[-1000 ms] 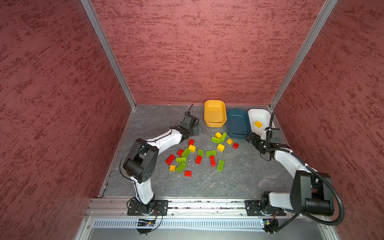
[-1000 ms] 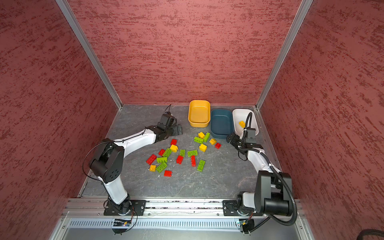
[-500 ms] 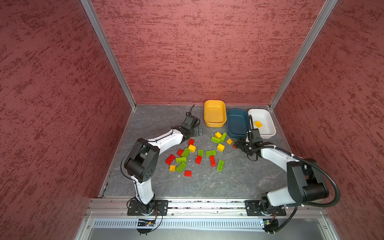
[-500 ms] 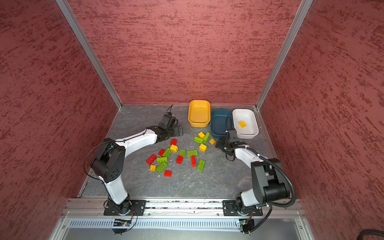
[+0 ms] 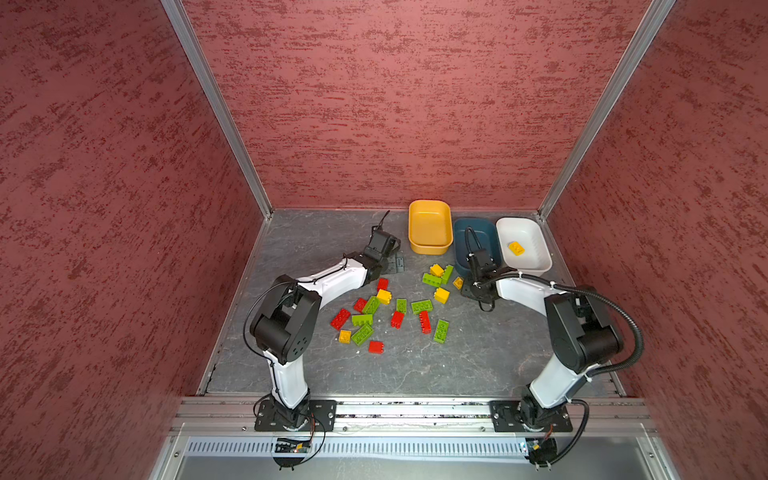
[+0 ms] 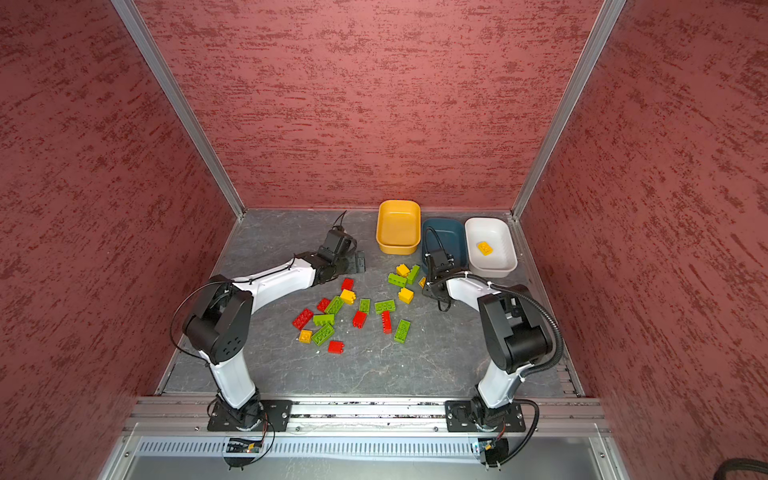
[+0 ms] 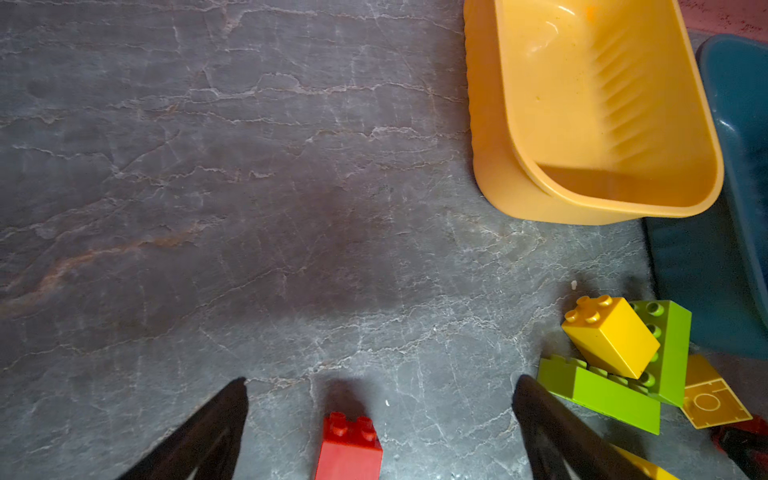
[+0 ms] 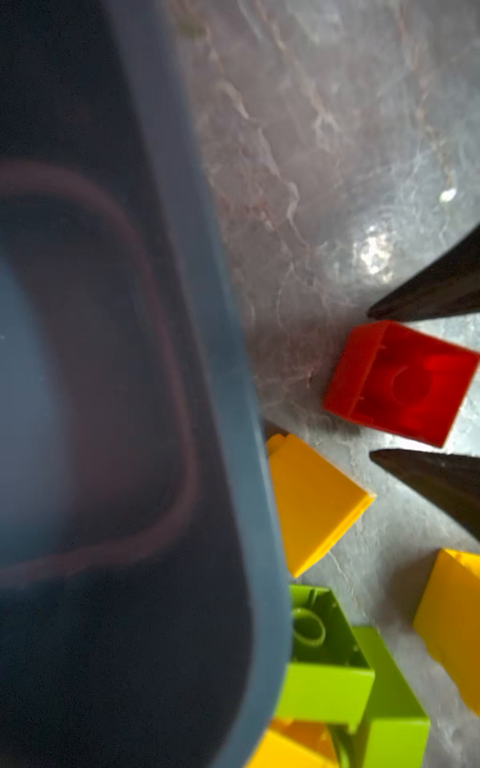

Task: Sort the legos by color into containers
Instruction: 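Lower the right gripper onto a red brick and grasp it, then carry the red brick into the teal tub and release it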

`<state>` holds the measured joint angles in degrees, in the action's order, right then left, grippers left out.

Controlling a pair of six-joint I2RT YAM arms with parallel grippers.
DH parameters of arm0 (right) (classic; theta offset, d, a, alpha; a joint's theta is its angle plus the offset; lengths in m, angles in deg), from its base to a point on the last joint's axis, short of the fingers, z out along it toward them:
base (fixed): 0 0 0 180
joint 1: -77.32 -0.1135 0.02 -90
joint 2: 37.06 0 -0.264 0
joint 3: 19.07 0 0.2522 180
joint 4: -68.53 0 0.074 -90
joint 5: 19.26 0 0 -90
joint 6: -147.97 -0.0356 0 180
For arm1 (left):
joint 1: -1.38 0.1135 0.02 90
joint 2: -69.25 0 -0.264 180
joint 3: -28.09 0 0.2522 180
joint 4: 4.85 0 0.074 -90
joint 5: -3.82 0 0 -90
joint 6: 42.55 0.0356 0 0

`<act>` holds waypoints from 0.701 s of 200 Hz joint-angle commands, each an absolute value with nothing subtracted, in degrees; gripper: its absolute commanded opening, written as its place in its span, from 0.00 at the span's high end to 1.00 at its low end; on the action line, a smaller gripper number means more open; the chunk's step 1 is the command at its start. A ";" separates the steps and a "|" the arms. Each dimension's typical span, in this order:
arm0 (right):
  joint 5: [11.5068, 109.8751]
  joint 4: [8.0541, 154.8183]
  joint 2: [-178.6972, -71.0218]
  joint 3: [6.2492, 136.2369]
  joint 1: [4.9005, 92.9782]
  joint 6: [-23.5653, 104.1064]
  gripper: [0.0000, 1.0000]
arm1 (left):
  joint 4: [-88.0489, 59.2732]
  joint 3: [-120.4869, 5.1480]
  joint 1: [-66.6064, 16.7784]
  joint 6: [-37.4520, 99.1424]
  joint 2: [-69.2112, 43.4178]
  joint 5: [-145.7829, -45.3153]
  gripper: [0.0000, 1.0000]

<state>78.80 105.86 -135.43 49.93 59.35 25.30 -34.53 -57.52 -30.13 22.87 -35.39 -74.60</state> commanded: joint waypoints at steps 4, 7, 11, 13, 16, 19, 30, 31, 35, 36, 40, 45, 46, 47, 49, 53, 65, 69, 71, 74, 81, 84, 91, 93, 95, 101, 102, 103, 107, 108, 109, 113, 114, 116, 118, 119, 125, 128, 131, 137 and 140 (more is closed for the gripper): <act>83.93 109.14 -135.89 51.20 58.60 26.83 0.59 | -35.01 -58.00 -30.09 23.65 -35.29 -74.29 0.01; 84.03 109.03 -135.85 51.10 58.60 26.90 0.60 | -35.04 -57.93 -30.09 23.55 -35.29 -74.43 0.00; 83.97 108.95 -135.69 51.01 58.55 27.08 0.61 | -35.00 -57.99 -30.06 23.55 -35.25 -74.48 0.00; 83.94 108.86 -135.57 50.93 58.59 27.11 0.62 | -35.03 -57.96 -30.08 23.55 -35.23 -74.53 0.01; 83.98 108.69 -135.44 50.83 58.52 27.20 0.63 | -35.04 -57.98 -30.09 23.55 -35.25 -74.57 0.01; 83.93 108.54 -135.32 50.71 58.51 27.27 0.64 | -35.03 -57.93 -30.09 23.55 -35.21 -74.62 0.01; 83.47 107.85 -134.54 50.14 58.53 27.58 0.67 | -35.03 -57.92 -30.17 23.45 -35.26 -74.62 0.01; 83.48 107.77 -134.49 50.10 58.48 27.61 0.67 | -35.03 -57.92 -30.18 23.45 -35.21 -74.64 0.00; 83.21 107.42 -134.19 49.86 58.43 27.88 0.68 | -35.12 -57.98 -30.13 23.46 -35.25 -74.66 0.01; 83.13 107.34 -134.14 49.79 58.43 27.94 0.69 | -35.08 -57.95 -30.15 23.41 -35.21 -74.66 0.01; 83.06 107.03 -133.76 49.58 58.43 28.06 0.69 | -35.16 -58.01 -30.13 23.33 -35.21 -74.59 0.01; 82.84 106.61 -133.34 49.29 58.44 28.40 0.70 | -35.43 -58.12 -30.17 23.12 -35.11 -74.22 0.01; 82.73 106.54 -133.27 49.19 58.43 28.42 0.70 | -35.50 -58.15 -30.17 22.98 -35.10 -74.18 0.01; 82.71 106.45 -133.20 49.14 58.43 28.47 0.70 | -35.62 -58.16 -30.17 22.87 -35.09 -74.03 0.01; 82.70 106.28 -132.94 49.04 58.43 28.58 0.70 | -35.83 -58.17 -30.22 22.70 -35.06 -73.91 0.01; 82.51 105.99 -132.49 48.78 58.44 28.76 0.70 | -36.21 -58.29 -30.19 22.31 -34.95 -73.79 0.01; 82.16 104.91 -131.08 47.79 58.35 29.66 0.70 | -36.79 -58.21 -30.39 21.72 -34.48 -74.93 0.00; 81.86 104.24 -130.38 47.31 58.32 30.07 0.70 | -36.87 -58.06 -30.48 21.62 -34.27 -75.42 0.00; 81.74 103.97 -130.06 47.04 58.33 30.23 0.70 | -36.88 -58.02 -30.60 21.57 -34.18 -75.69 0.01; 81.52 103.54 -129.58 46.66 58.36 30.46 0.70 | -36.93 -57.89 -30.76 21.53 -33.99 -76.01 0.01; 80.71 102.35 -128.32 45.88 58.33 31.15 0.70 | -37.04 -57.66 -31.16 21.52 -33.66 -76.62 0.01; 80.28 101.88 -127.72 45.47 58.34 31.49 0.70 | -37.19 -57.66 -31.34 21.52 -33.53 -76.72 0.01; 79.17 100.61 -126.57 44.66 58.33 32.26 0.70 | -37.64 -57.53 -31.92 21.66 -33.17 -76.70 0.00; 78.83 100.27 -126.12 44.32 58.34 32.45 0.70 | -37.78 -57.53 -32.13 21.69 -33.09 -76.56 0.00; 78.41 99.79 -125.68 44.03 58.32 32.71 0.70 | -37.95 -57.56 -32.27 21.70 -33.02 -76.41 0.00; 77.29 98.45 -124.22 43.09 58.38 33.77 0.72 | -38.40 -57.65 -32.81 21.83 -32.73 -75.99 0.01; 77.01 98.15 -124.02 42.88 58.36 33.96 0.72 | -38.48 -57.65 -32.90 21.85 -32.63 -75.90 0.01; 76.69 97.86 -123.82 42.69 58.35 34.10 0.72 | -38.52 -57.65 -32.99 21.82 -32.58 -75.81 0.00; 75.80 96.80 -122.68 42.05 58.33 34.85 0.72 | -38.74 -57.65 -33.23 21.95 -32.42 -75.58 0.01; 75.55 96.62 -122.36 41.88 58.29 35.07 0.72 | -38.83 -57.65 -33.33 22.00 -32.39 -75.52 0.01; 75.30 96.35 -122.03 41.80 58.27 35.32 0.72 | -38.87 -57.65 -33.38 22.03 -32.37 -75.49 0.01; 74.42 95.33 -120.94 41.15 58.25 36.01 0.72 | -38.97 -57.65 -33.65 22.20 -32.14 -75.44 0.00; 74.25 95.14 -120.79 40.90 58.21 36.18 0.72 | -38.98 -57.65 -33.76 22.26 -32.11 -75.45 0.01; 73.95 94.55 -120.68 40.61 58.17 36.42 0.72 | -38.95 -57.65 -33.88 22.30 -31.99 -75.50 0.01; 73.54 94.01 -119.27 40.32 58.17 36.76 0.72 | -38.94 -57.65 -33.98 22.44 -31.89 -75.58 0.00; 73.42 93.77 -118.90 40.18 58.16 36.86 0.72 | -38.97 -57.65 -34.10 22.47 -31.86 -75.60 0.00; 72.96 92.40 -117.10 39.40 58.16 37.45 0.72 | -38.95 -57.65 -34.48 22.64 -31.55 -75.83 0.01; 72.90 91.78 -116.23 39.14 58.18 37.60 0.72 | -38.99 -57.70 -34.70 22.74 -31.49 -76.00 0.01; 72.72 91.13 -115.61 38.94 58.21 37.85 0.72 | -38.92 -57.67 -34.93 22.82 -31.35 -76.06 0.01; 72.41 89.90 -114.38 38.64 58.17 38.44 0.72 | -38.93 -57.88 -35.33 22.97 -31.22 -76.20 0.01; 72.15 89.32 -113.91 38.53 58.16 38.70 0.72 | -38.94 -58.03 -35.60 23.06 -31.19 -76.31 0.00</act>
